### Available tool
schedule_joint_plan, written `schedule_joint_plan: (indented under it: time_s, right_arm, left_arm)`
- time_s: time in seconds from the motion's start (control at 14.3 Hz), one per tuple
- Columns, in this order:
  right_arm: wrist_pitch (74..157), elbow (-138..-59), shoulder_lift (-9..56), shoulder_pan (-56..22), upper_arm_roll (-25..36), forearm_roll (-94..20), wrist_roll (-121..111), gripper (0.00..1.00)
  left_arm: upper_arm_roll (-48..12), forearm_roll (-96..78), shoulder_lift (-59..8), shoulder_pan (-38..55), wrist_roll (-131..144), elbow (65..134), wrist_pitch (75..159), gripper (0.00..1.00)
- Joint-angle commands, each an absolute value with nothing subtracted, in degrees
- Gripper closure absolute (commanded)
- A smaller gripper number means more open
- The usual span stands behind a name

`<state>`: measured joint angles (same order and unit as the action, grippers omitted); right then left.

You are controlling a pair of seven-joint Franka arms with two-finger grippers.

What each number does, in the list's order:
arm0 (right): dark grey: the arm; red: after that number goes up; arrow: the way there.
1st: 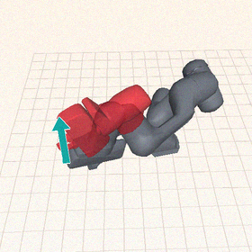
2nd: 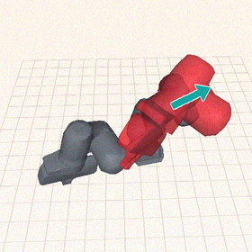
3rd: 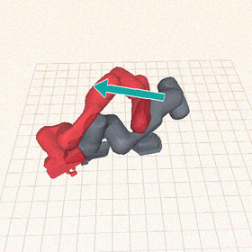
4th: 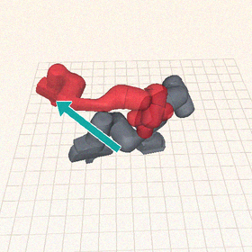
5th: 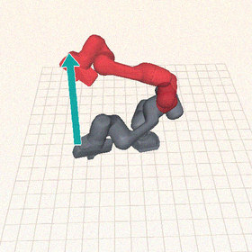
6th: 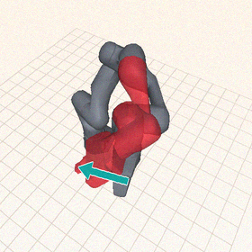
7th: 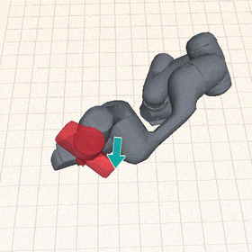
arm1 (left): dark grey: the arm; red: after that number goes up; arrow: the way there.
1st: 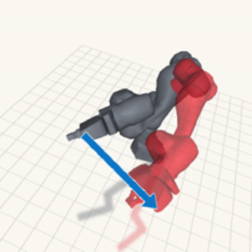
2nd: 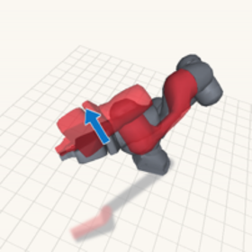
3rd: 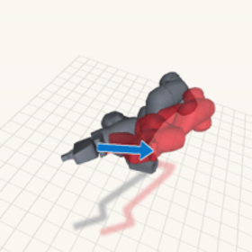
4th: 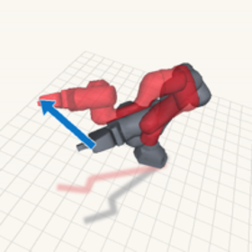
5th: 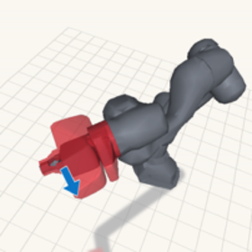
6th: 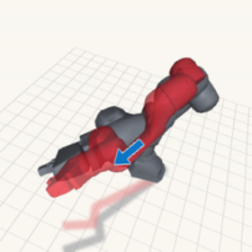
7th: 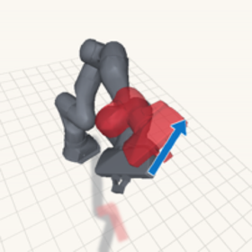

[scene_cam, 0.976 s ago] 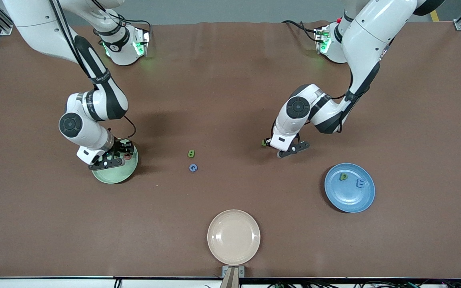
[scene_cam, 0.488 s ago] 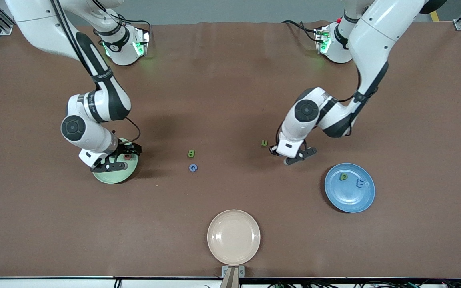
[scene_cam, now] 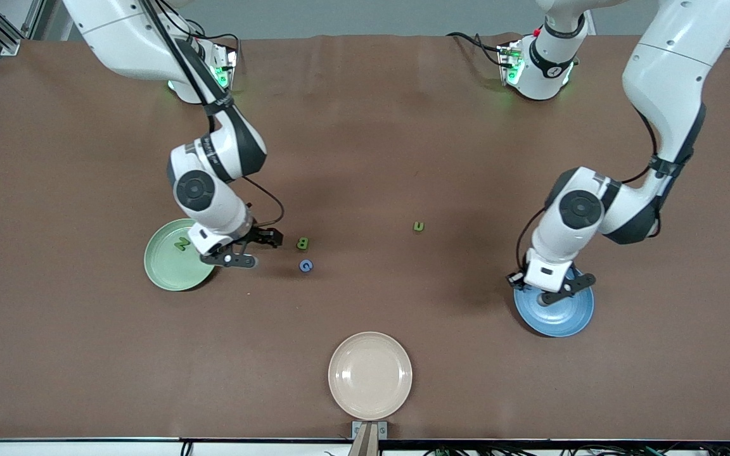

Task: Sort upper and lower case letters into plates

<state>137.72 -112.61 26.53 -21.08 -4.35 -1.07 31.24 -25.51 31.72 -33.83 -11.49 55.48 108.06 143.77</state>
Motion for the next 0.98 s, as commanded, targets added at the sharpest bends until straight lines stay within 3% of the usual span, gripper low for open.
schedule_joint_plan:
  time_s: [0.0, 0.07, 0.14, 0.21, 0.49, 0.7, 0.91]
  right_arm:
    - [139.1, -109.9, 29.7, -23.5, -4.0, -1.2, 34.2, 0.01]
    - [140.2, -109.9, 30.2, -24.0, -4.0, -1.2, 35.8, 0.01]
    - [141.0, -109.9, 30.8, -24.7, -4.0, -1.1, 37.4, 0.00]
    - [141.6, -109.8, 31.4, -25.6, -4.0, -1.2, 39.7, 0.00]
    - [143.9, -109.8, 33.2, -28.2, -4.0, -1.1, 44.9, 0.02]
    - [144.8, -109.8, 34.2, -29.3, -4.0, -0.9, 47.4, 0.30]
    - [145.3, -109.7, 34.9, -29.4, -4.0, -0.6, 48.7, 0.37]
  left_arm:
    - [-26.1, 33.2, -36.1, -13.9, 51.9, 106.7, 143.2, 0.84]
    - [-26.1, 34.2, -36.4, -14.8, 51.5, 106.7, 143.2, 0.52]
    - [-26.1, 35.5, -36.4, -15.4, 51.7, 106.7, 143.2, 0.12]
    - [-26.1, 35.9, -36.3, -15.8, 51.7, 106.9, 143.2, 0.00]
    - [-27.3, 35.8, -34.4, -14.9, 55.3, 108.7, 142.9, 0.00]
    - [-32.7, 35.9, -34.3, -13.7, 66.8, 111.1, 142.9, 0.00]
    - [-36.4, 35.8, -34.9, -11.5, 76.1, 112.7, 142.9, 0.00]
